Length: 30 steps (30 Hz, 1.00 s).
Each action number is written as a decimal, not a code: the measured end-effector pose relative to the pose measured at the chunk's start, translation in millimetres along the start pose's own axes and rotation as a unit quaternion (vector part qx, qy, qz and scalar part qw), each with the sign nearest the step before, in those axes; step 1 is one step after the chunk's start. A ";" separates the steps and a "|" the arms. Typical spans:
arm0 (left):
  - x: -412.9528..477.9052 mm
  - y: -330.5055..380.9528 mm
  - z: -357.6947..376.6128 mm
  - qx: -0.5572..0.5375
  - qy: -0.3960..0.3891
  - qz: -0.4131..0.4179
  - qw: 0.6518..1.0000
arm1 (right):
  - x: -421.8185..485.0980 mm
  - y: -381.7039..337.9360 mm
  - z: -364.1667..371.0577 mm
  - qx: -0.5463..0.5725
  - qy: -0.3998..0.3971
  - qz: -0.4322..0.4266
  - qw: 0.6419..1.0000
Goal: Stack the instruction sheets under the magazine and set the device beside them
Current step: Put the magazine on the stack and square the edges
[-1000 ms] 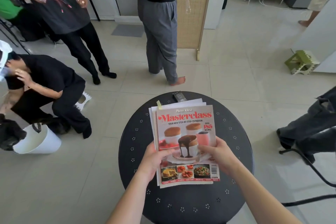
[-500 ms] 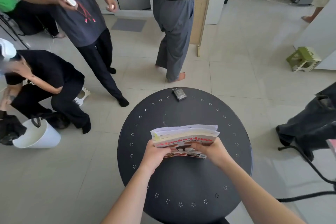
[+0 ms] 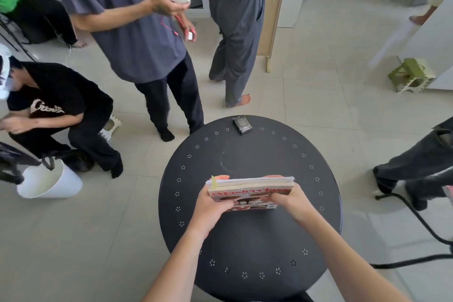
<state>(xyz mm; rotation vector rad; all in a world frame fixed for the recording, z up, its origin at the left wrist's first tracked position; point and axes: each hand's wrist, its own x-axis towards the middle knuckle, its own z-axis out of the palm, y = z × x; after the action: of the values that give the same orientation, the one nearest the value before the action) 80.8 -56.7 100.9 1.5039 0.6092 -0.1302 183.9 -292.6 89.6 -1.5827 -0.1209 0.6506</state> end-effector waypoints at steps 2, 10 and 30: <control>1.6 1.9 3.6 -0.010 0.007 0.006 1.000 | -0.3 3.7 1.2 -0.003 0.001 -0.001 1.000; 7.8 -5.2 2.2 0.026 -0.004 -0.013 1.000 | 1.7 11.6 6.0 -0.028 0.035 0.018 0.999; 21.1 -44.8 1.1 0.077 0.024 -0.022 0.997 | 5.2 50.1 3.7 -0.103 0.055 0.098 0.988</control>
<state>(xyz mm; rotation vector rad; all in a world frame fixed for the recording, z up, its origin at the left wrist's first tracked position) 79.0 -55.8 51.4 1.6466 0.6836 -0.1774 171.4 -294.0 40.7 -1.8419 0.0516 0.7199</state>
